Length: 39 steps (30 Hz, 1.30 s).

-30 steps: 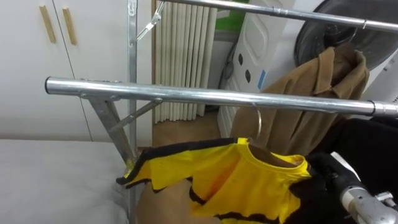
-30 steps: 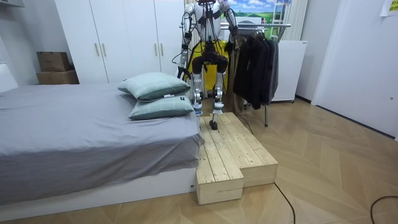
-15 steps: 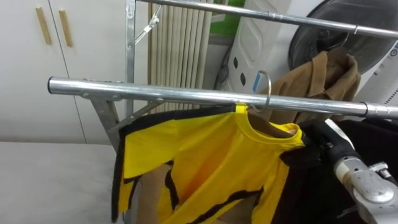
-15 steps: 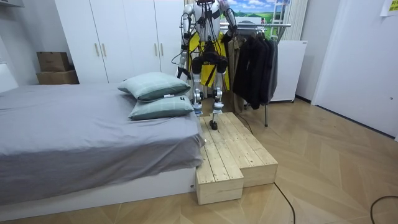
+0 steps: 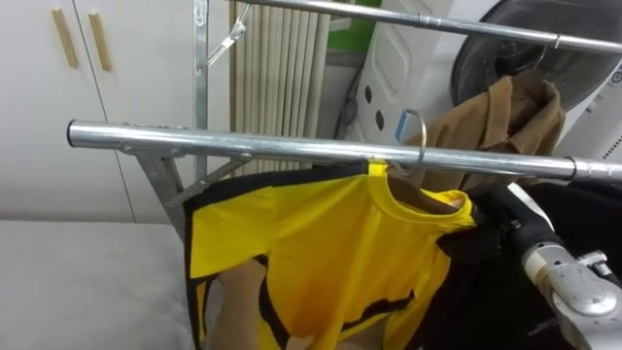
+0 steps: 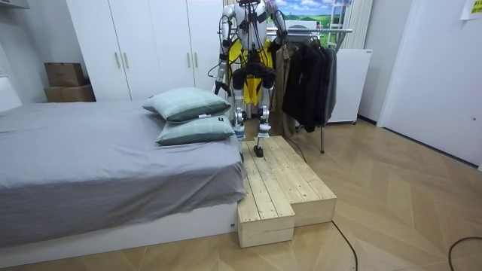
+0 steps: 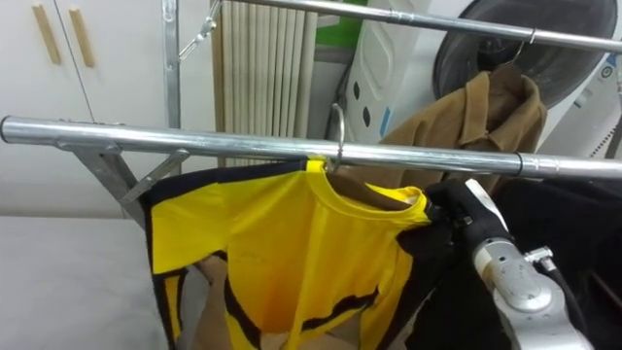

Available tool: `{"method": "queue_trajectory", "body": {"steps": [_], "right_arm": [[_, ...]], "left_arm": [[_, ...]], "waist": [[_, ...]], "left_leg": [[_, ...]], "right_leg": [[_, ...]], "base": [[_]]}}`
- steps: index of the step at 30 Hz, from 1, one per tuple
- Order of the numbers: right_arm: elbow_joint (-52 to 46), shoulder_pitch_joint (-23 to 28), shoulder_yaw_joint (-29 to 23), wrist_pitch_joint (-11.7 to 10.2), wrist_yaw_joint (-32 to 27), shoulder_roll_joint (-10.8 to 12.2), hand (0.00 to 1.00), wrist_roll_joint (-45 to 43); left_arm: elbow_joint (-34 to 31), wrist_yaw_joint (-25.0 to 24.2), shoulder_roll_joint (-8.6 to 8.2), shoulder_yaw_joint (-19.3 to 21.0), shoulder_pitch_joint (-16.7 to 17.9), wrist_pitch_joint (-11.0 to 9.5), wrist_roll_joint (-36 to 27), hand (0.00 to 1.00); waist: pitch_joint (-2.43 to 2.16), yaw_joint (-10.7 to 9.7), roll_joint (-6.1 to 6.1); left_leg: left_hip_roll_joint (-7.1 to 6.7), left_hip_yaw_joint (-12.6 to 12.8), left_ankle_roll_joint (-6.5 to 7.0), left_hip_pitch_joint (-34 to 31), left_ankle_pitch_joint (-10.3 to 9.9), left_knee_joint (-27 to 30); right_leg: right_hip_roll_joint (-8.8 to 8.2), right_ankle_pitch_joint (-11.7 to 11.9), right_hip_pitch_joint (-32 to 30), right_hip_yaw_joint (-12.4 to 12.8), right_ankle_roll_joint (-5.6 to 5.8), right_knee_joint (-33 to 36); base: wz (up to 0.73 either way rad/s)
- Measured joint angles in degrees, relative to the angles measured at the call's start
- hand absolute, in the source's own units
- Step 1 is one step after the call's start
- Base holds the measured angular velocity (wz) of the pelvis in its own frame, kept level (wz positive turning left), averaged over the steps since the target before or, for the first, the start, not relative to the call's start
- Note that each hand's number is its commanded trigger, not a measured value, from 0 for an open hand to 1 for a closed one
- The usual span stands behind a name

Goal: Hang clothes

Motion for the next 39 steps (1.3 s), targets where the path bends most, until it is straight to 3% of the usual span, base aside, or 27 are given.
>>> {"method": "queue_trajectory", "body": {"steps": [2, 8, 18, 26, 31, 39], "right_arm": [[2.72, 0.0, 0.18, -0.01, 1.11, 0.01, 1.0, 2.35], [10.41, 0.0, 0.18, 0.03, 4.4, 0.02, 1.0, 7.95], [16.48, -0.02, 0.1, 0.07, 7.89, -0.01, 1.0, 9.94], [27.8, -2.77, -0.35, 0.12, 10.34, -0.39, 1.0, 10.18], [30.41, -3.72, -0.35, 0.09, 11.06, -1.15, 1.0, 10.17], [32.93, -4.46, -0.4, 0.09, 12.95, -1.63, 1.0, 10.06]], "left_arm": [[0.0, 0.06, 0.02, -0.57, -0.11, 0.0, 0.0, 0.0], [-0.26, 0.05, 0.02, -0.59, -0.04, -0.07, -0.01, 0.0], [-0.23, -0.1, 0.01, -0.56, 0.05, 0.18, 0.06, 0.0], [-0.27, -0.12, 0.02, -0.55, 0.04, 0.02, 0.01, 0.0], [-0.34, -0.16, 0.02, -0.55, 0.33, 0.0, 0.01, 0.0], [-1.79, -0.65, 0.02, -0.56, 0.99, 0.01, 0.02, 0.0]], "waist": [[0.3, 0.07, 0.01], [0.4, 0.27, -0.1], [0.36, 0.09, -0.09], [0.27, -0.07, 0.15], [-0.04, -0.12, 0.72], [-0.06, -0.73, 0.79]], "left_leg": [[0.01, -0.06, 0.0, 0.23, 0.0, 0.0], [0.0, -0.38, 0.0, 0.11, 0.0, 0.0], [0.03, -0.74, 0.0, 0.17, 0.0, 0.02], [-0.06, -1.65, 0.0, 0.66, 0.0, 0.03], [-0.09, -1.64, -0.01, 1.11, 0.01, 0.06], [-0.1, -1.85, -0.03, 1.11, 0.03, 0.02]], "right_leg": [[-0.07, 0.0, 0.49, -0.27, 0.0, -0.34], [-0.08, 0.0, 0.46, -0.25, 0.0, -0.46], [-0.07, 0.01, 0.69, -0.5, -0.01, -0.6], [-0.23, 0.01, 1.34, -1.16, -0.01, -0.61], [-0.22, 0.01, 1.7, -1.08, -0.01, -0.58], [-0.27, 0.01, 1.78, -1.27, -0.01, -0.59]], "base": [[0.06], [0.01], [0.0], [0.03], [0.0], [0.01]]}}
